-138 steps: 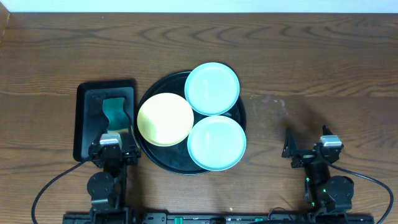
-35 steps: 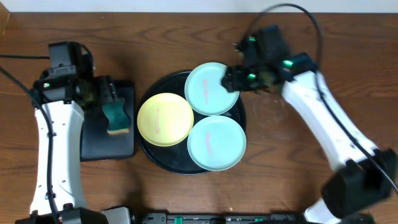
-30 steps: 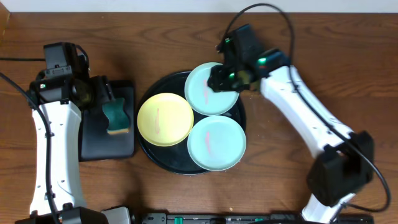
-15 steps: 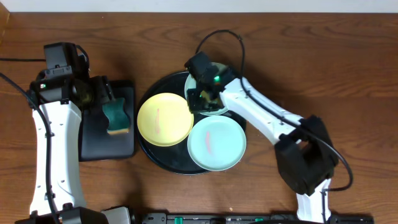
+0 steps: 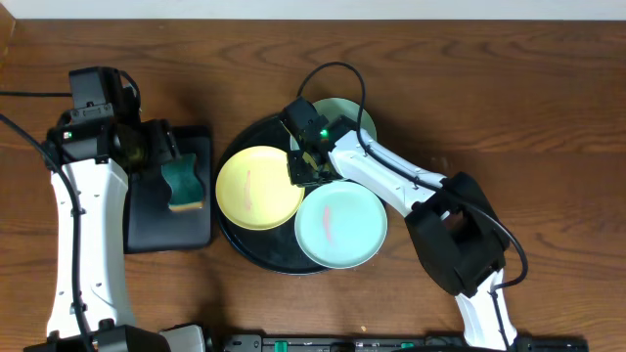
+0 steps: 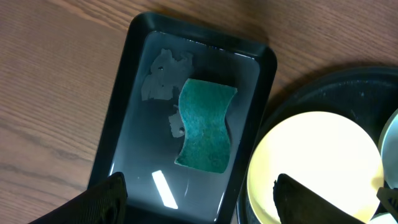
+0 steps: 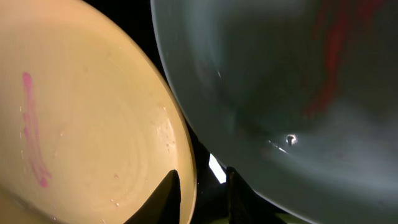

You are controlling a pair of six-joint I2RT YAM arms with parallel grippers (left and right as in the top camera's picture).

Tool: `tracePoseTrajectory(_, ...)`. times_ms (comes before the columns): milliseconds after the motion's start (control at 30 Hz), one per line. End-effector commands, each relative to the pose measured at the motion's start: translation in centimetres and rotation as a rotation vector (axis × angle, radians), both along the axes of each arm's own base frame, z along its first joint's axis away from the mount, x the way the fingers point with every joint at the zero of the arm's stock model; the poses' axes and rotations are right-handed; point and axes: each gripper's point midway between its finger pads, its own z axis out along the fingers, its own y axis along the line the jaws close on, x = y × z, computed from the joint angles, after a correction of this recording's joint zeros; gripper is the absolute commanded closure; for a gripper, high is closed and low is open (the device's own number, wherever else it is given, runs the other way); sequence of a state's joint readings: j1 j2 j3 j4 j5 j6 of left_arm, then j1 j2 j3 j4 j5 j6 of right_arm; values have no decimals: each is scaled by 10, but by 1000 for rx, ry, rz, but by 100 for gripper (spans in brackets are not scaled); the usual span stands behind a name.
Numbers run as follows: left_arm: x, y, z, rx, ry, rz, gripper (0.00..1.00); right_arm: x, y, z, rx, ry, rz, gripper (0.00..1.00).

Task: Clean dirty plates on tray and stack at the side
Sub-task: 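Reach the right gripper to the yellow plate rim and pinch it, then grasp the green sponge from the black tray with the left gripper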

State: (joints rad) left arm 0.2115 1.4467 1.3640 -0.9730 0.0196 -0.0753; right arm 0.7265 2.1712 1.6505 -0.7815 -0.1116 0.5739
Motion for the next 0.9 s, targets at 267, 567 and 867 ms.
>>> tracePoseTrajectory(267, 0, 2, 5, 5, -4, 13, 24, -7, 8, -30, -54, 13, 22, 80)
tracePoseTrajectory(567, -6, 7, -6, 30, 35, 26, 25, -9, 7, -42, -69, 30, 22, 99)
tracePoseTrajectory(867, -12, -1, -52, -16, 183, -43, 34, -10, 6, -42, -75, 32, 33, 99)
